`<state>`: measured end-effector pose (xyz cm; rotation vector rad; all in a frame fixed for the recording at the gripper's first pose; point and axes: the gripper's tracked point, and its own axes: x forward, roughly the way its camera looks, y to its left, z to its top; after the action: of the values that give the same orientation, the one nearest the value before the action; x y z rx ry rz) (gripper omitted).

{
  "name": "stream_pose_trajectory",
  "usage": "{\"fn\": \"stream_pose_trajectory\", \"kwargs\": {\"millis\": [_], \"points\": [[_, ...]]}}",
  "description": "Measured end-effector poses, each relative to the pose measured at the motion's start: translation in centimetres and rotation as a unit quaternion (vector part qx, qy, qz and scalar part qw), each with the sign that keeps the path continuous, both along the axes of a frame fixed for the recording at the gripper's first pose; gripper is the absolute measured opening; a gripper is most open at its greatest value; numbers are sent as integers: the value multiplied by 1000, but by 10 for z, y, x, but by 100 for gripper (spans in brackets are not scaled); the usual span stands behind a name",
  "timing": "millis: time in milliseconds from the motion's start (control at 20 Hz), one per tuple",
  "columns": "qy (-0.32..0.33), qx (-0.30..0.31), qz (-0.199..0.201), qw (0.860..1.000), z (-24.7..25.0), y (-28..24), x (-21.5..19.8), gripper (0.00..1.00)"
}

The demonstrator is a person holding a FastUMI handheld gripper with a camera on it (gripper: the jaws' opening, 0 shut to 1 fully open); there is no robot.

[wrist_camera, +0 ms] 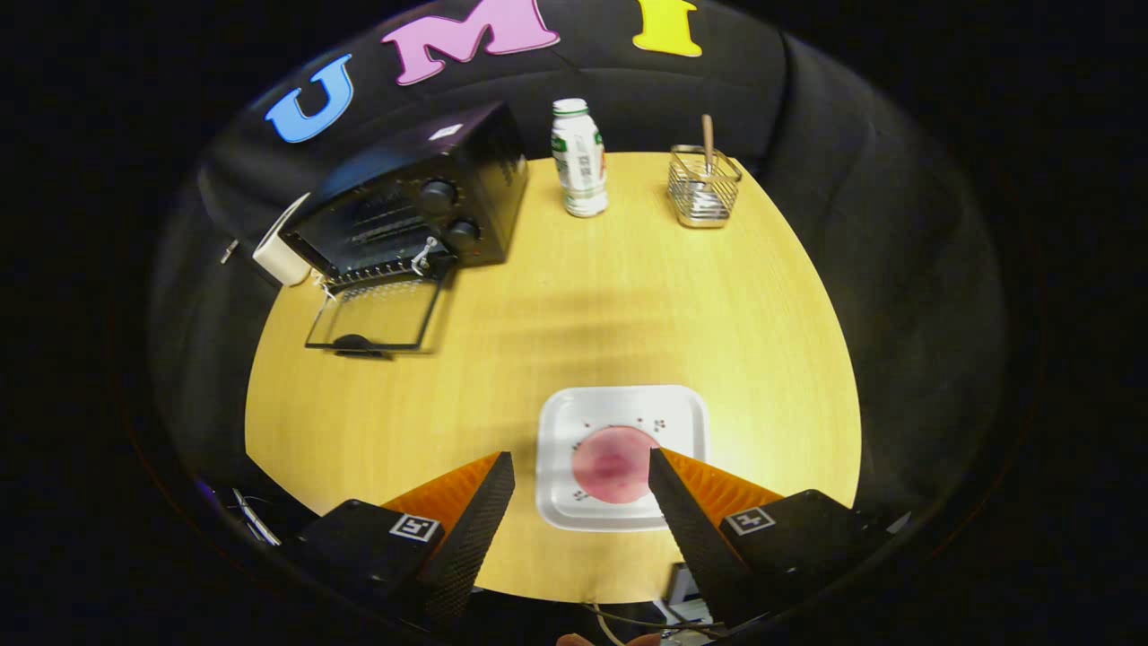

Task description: Open the toaster oven, put the food inside, and close the toaster oven door.

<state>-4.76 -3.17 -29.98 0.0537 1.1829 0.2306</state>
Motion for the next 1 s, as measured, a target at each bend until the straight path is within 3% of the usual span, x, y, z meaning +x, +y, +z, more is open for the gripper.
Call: {"fn": "stream_pose_trajectory", "kwargs": {"millis": [250,550,750,900,950,1000], "points": [[66,-41,24,997,-48,-60,3,99],[139,-29,26,989,-92,-72,7,97],[166,-15,17,986,-106,-69,12,75],[180,-10,10,984,-112,-68,9,28],[181,-9,16,983,-106,-71,10,16],[176,-9,30,984,-112,-68,8,16]]}}
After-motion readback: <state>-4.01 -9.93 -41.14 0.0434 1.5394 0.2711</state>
